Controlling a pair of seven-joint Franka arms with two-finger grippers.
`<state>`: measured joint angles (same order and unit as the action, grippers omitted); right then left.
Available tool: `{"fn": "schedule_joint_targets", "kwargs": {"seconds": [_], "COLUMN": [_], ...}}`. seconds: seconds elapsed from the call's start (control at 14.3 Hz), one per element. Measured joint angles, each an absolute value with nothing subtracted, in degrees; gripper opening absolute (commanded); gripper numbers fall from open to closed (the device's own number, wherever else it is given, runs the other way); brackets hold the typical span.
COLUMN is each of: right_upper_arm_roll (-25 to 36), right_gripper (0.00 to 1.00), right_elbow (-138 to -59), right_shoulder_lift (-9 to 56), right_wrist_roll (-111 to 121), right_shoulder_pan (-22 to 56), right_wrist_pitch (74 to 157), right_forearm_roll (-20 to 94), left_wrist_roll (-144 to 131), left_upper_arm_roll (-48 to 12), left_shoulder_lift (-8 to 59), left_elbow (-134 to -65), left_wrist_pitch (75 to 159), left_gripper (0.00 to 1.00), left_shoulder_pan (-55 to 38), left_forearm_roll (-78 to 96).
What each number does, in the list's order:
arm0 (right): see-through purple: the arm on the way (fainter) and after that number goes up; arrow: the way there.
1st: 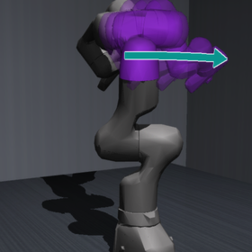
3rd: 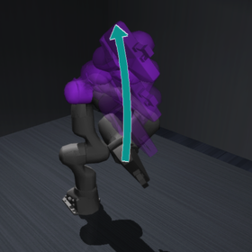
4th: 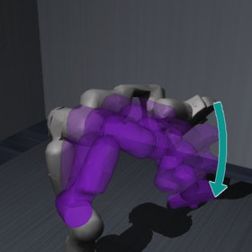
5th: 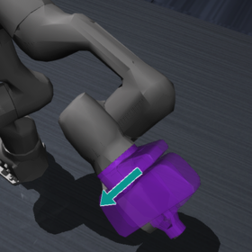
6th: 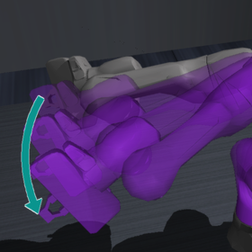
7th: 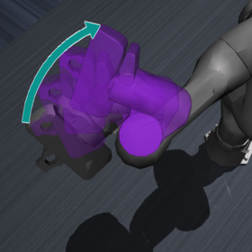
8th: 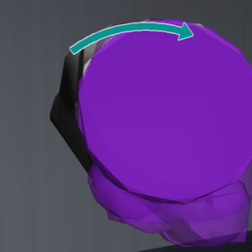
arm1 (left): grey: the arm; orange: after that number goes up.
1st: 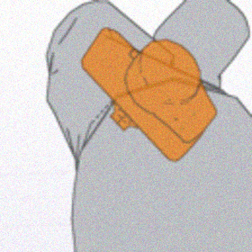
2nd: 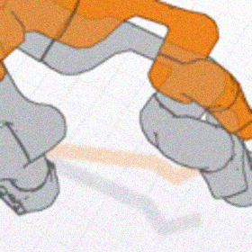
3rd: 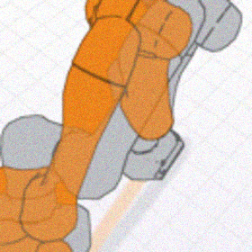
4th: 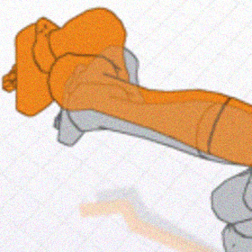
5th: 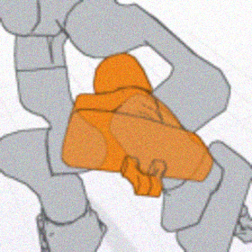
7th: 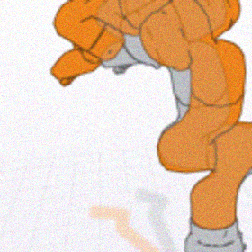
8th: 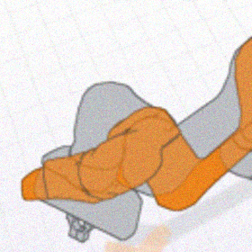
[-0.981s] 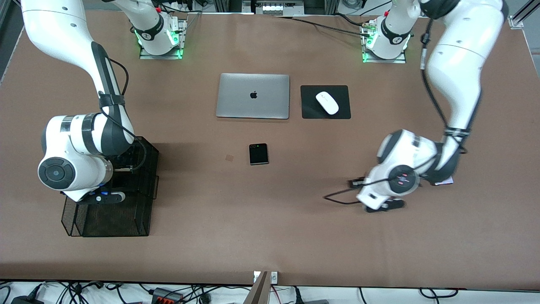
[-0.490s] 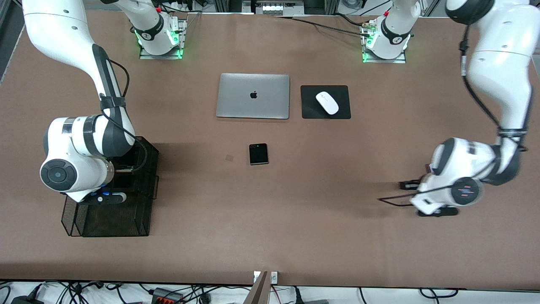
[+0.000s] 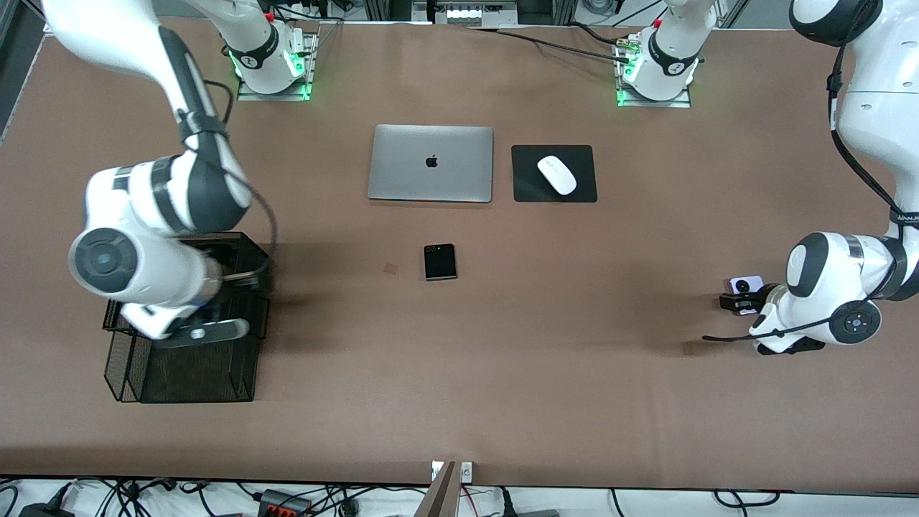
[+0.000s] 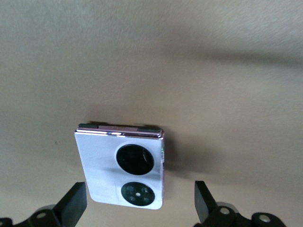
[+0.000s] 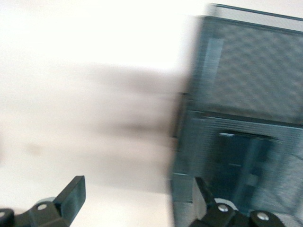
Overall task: Place phones with both arms
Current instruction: 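Grasp the lavender flip phone with the left gripper while the right gripper returns, then grasp the black flip phone mid-table with the right gripper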
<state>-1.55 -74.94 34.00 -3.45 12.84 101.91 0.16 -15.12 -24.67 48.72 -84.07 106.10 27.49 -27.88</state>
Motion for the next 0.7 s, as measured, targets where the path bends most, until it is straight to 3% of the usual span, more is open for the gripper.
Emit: {"fn": "schedule_joint_targets", "kwargs": {"seconds": [0.35, 0.7], "right_upper_arm_roll": [-4.1, -4.0], "right_gripper": [1.00, 1.00], "right_elbow": [-75.1, -75.4], "right_shoulder_lift": [37.3, 44.1], "right_wrist_roll": [-5.7, -15.7], "right_shoulder_pan": [20.6, 32.2], "right_wrist_pitch": [108.2, 120.4], "right_forearm_roll": [3.1, 3.0], "left_wrist_roll": [-14.9, -12.8], "left_upper_arm_roll": [-24.7, -24.7], "left_shoulder_lift": [48.8, 49.3], "left_elbow": [-84.8, -85.3], "left_wrist_pitch": [108.2, 109.6], "left_gripper": [1.00, 1.00], "left_shoulder_pan": [29.0, 29.7], "left_forearm_roll": [-27.9, -27.9]}}
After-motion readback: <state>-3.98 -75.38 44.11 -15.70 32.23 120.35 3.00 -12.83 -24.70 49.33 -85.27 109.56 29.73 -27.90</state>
